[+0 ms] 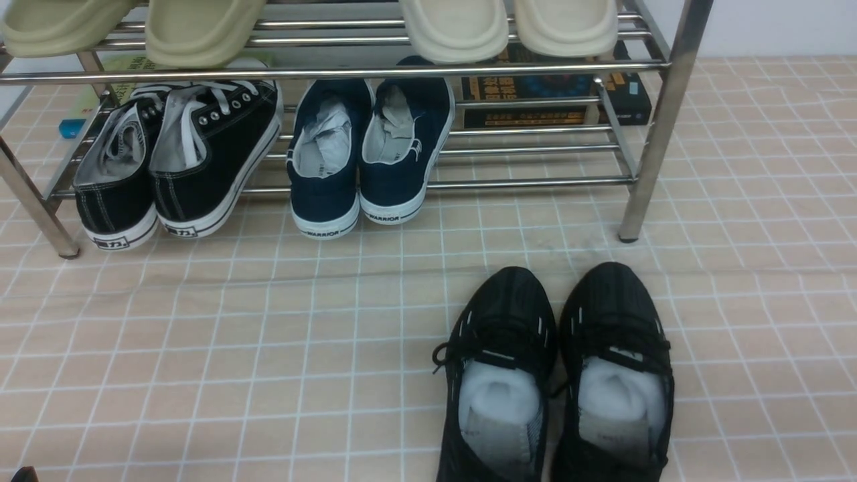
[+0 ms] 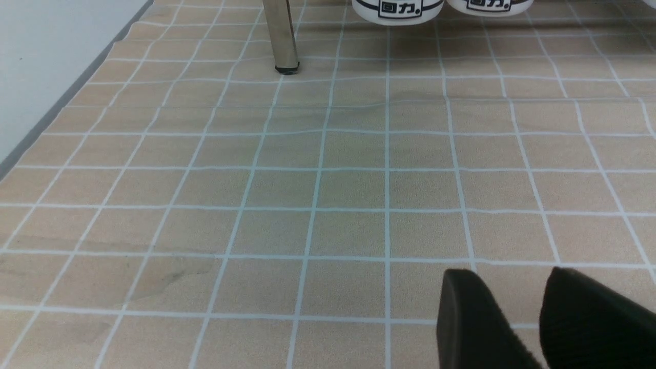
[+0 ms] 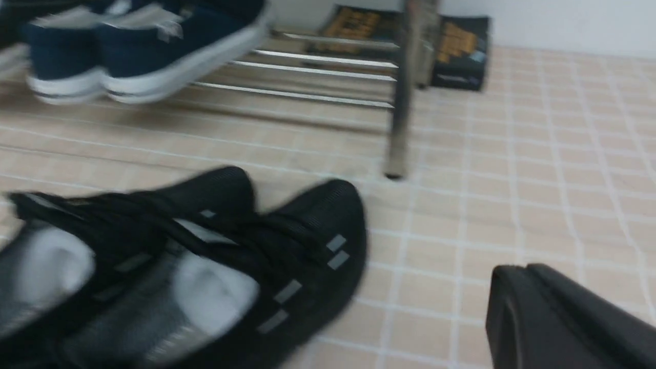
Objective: Take the shoes off the shelf from the light coffee tablecloth by hand.
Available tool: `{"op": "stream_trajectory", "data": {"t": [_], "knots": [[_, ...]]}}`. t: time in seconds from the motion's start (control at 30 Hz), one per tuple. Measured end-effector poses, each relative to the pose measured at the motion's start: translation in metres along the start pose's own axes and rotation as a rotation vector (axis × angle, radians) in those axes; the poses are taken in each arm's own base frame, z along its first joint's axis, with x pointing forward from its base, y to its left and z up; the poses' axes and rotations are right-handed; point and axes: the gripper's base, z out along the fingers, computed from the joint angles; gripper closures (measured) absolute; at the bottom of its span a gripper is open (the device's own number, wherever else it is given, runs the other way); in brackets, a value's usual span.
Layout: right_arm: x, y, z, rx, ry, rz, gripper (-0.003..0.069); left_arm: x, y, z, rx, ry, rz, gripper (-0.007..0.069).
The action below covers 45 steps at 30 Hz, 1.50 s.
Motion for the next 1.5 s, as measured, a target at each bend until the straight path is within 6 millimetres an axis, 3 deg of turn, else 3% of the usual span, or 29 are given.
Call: {"op": "stream_trajectory", "data": {"t": [0.27, 1.5], "knots": [[0.052, -0.012, 0.003, 0.169, 0.057, 0.044, 0.0661, 0.0, 0.0, 0.0, 0.0, 0.0, 0.0, 0.0384], [0.053, -0.016, 0.001, 0.242, 0.077, 0.026, 0.0637, 0.0, 0.0, 0.0, 0.0, 0.0, 0.0, 0.0384]]}}
